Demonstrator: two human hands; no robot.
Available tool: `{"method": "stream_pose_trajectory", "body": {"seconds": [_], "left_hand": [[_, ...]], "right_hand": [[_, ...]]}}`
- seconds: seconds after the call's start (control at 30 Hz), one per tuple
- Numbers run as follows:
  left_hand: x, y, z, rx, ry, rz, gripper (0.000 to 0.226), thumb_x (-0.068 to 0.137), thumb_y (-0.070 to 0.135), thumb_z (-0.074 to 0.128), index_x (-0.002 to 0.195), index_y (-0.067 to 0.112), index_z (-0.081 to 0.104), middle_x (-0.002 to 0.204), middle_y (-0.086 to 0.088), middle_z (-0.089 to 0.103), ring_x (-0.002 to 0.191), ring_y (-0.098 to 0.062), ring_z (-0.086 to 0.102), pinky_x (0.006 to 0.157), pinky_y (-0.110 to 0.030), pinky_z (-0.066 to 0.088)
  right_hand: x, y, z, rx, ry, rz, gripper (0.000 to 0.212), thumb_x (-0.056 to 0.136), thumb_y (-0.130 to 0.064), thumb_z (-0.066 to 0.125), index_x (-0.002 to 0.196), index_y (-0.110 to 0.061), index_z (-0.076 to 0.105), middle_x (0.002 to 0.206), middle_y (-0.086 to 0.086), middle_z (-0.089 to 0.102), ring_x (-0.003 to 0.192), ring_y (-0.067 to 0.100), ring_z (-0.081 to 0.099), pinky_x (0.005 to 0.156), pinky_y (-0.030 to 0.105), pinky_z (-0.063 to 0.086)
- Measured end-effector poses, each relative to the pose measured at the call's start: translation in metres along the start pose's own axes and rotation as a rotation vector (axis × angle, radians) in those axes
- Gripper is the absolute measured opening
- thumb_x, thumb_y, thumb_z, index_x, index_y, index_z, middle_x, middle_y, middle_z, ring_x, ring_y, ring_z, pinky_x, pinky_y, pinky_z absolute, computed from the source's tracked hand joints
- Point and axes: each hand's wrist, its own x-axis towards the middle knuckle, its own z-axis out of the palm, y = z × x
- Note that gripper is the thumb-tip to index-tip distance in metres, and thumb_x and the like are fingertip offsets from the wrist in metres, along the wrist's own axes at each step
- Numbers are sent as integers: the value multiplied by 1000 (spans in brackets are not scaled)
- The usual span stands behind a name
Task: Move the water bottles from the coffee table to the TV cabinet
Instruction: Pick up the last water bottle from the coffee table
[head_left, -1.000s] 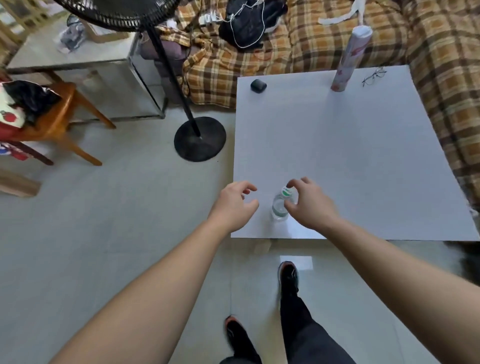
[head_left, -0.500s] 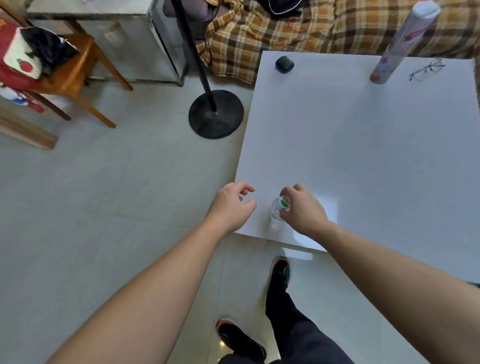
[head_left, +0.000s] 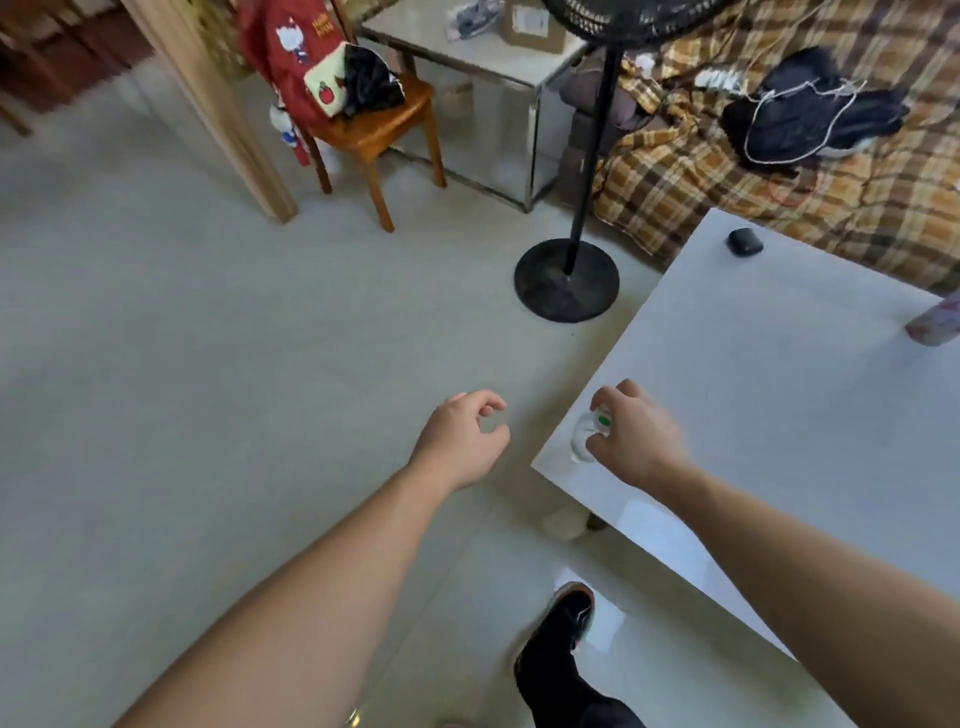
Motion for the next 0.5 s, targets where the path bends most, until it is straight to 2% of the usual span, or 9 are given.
{"method": "stream_pose_trajectory", "body": {"seconds": [0.17,0.33,0.5], "left_hand": [[-60,-50,-54,-38,180,-68,24,80,17,63,104,21,65,97,5,55,86,-11,50,77,-19,37],[-133,-105,-106,-44,347,-192,25,81,17,64,106,17,64,103,-1,59,87,-14,53,78,-19,38],[-209,-150,-153,-60,542,-319,26,79,15,63,105,17,65,102,-2,60,88,-16,54,78,-20,39]], "right_hand": [[-11,-87,2,-60,-28,-191,29,78,-24,63,106,-19,58,111,2,50,84,25,56,72,37,52],[-30,-184,12,-99,-81,-420,27,77,-24,59,104,-20,60,111,2,51,93,29,59,68,31,42],[-61,-295,29,-123,-170,-690,30,79,-30,62,107,-21,60,112,3,51,95,30,60,72,32,46]]}}
